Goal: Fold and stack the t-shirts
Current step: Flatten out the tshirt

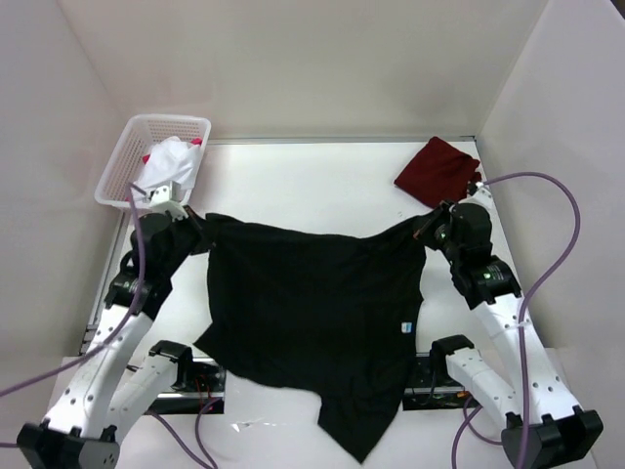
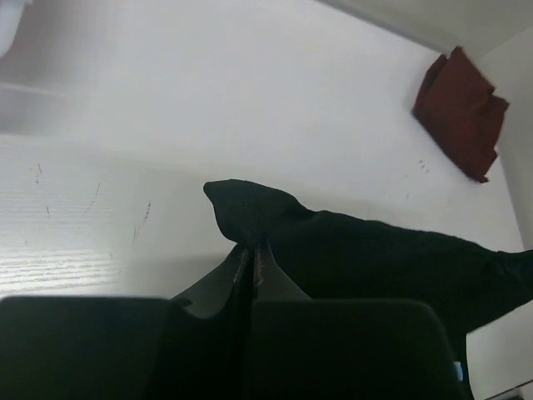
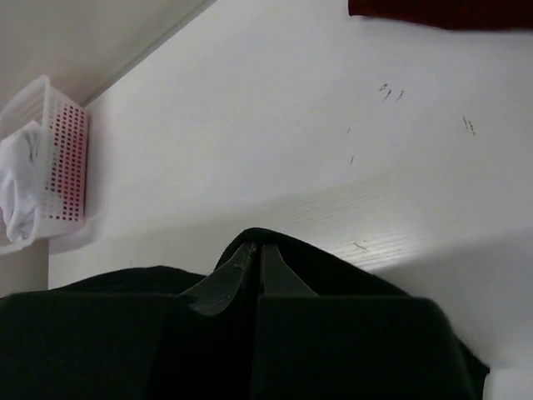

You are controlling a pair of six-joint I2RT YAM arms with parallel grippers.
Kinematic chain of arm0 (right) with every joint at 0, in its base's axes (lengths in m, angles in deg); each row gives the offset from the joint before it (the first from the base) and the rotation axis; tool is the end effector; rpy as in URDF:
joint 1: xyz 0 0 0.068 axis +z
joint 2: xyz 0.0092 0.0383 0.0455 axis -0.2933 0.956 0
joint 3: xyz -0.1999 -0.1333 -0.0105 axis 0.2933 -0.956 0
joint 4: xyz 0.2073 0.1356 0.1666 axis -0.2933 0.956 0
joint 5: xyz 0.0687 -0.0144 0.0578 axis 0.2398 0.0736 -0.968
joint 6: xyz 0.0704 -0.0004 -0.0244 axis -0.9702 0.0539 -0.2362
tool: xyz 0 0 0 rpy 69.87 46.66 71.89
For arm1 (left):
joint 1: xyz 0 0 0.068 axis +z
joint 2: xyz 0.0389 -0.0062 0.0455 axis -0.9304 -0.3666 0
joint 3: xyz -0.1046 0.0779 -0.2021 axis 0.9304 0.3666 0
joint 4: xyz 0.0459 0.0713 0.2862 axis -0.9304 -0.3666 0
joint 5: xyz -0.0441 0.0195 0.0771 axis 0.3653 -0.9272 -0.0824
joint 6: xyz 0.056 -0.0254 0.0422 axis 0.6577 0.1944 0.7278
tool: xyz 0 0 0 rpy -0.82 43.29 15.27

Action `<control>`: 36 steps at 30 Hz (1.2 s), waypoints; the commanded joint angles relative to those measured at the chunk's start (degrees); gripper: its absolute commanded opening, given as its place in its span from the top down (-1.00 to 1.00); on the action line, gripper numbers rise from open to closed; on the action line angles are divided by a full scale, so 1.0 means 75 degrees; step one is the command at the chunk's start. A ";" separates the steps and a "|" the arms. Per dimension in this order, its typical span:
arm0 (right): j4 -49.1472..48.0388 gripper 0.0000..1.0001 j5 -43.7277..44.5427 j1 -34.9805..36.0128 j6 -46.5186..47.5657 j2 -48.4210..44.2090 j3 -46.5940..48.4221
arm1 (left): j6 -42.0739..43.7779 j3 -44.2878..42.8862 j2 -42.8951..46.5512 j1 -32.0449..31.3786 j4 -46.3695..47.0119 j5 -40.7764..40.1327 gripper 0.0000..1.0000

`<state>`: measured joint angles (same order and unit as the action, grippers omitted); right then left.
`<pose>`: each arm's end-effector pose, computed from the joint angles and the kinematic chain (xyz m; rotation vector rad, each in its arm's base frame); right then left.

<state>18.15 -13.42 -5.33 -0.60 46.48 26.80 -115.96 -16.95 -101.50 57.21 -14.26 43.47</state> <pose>0.2551 0.0461 0.2961 0.5104 1.9363 0.4459 0.2521 -0.0506 0.3069 -0.3541 1.8089 -0.5616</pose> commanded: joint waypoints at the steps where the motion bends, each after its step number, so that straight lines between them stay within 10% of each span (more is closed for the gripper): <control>1: -0.1096 1.00 0.0097 -0.0028 -0.0493 0.0359 -0.0184 | -0.0236 0.0000 -0.0573 0.0064 0.0973 -0.0132 0.99; 14: -0.2388 1.00 0.0928 -0.0098 -0.0669 0.2386 0.0283 | -0.0038 -0.1546 -0.4581 -0.0077 0.1665 -0.0226 0.99; 36: -0.3138 1.00 0.1081 -0.0556 0.0080 0.8068 0.4628 | 0.0326 -0.5178 -0.9292 0.0262 0.1676 -0.1727 0.99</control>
<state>-1.91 -6.67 -8.65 -1.96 103.51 54.99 -114.98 -51.74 -169.50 57.58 -3.66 32.90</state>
